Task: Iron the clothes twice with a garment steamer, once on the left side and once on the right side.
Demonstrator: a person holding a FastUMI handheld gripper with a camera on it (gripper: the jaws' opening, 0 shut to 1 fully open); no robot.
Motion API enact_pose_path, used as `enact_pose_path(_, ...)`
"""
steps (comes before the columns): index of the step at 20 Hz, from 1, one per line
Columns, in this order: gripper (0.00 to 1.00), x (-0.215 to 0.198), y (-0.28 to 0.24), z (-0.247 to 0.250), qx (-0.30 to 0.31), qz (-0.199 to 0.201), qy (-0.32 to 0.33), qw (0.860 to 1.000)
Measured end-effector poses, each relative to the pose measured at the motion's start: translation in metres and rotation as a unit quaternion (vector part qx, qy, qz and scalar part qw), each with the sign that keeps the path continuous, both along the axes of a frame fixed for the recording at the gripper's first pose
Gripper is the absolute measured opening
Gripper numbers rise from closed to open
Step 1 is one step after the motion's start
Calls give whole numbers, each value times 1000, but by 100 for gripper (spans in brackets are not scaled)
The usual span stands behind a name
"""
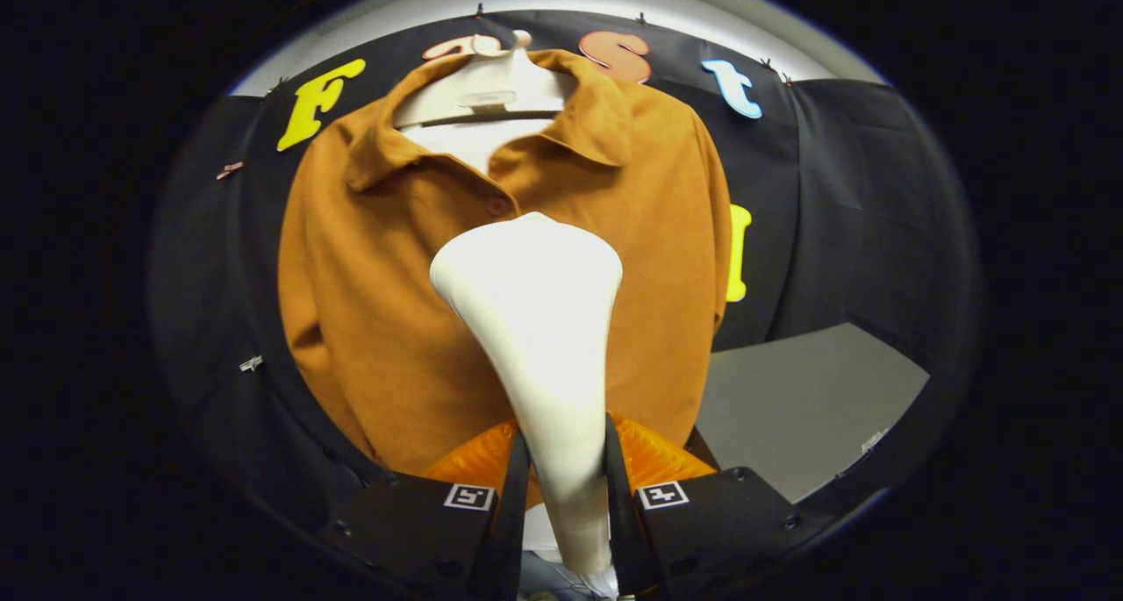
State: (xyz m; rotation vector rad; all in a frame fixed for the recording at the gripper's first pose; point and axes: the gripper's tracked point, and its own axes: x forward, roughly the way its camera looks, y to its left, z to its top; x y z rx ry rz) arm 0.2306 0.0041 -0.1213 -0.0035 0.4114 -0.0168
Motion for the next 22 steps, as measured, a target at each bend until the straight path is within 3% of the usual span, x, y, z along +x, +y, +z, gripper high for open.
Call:
enact_pose_path(7,45,15,50,-1,7,47,0,999)
enact_pose_path(22,45,32,80,-83,8,62,99,993)
